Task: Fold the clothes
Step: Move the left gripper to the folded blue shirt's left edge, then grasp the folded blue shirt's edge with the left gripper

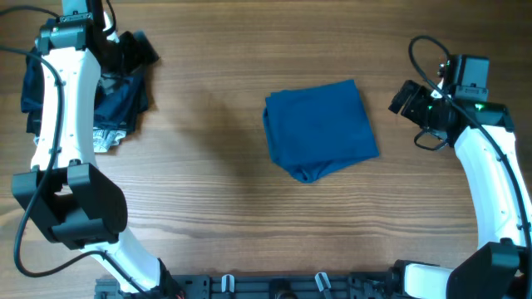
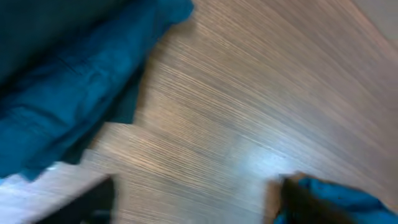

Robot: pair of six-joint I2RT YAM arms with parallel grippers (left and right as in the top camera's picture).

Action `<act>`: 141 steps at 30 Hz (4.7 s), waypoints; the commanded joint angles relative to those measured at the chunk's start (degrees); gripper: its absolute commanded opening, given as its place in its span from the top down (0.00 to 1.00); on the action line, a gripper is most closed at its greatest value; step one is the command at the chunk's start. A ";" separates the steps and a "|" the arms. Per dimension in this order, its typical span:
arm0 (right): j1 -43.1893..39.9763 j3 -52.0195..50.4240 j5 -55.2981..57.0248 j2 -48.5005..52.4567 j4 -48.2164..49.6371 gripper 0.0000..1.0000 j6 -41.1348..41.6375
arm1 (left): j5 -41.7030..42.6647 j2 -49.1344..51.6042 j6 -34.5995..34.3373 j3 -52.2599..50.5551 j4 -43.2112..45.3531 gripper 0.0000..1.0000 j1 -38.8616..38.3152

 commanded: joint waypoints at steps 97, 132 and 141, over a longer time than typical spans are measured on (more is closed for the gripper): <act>0.02 -0.04 -1.57 0.39 0.11 0.01 4.11 | 12.41 9.40 -18.56 -33.27 88.78 0.96 -44.70; 0.04 -0.04 -1.57 0.39 0.11 0.00 4.11 | 22.12 27.76 -16.37 -13.38 90.88 0.96 -43.23; 0.04 -0.04 -1.57 0.39 0.13 0.01 4.11 | 26.53 19.93 -12.68 -11.19 63.58 0.94 -46.99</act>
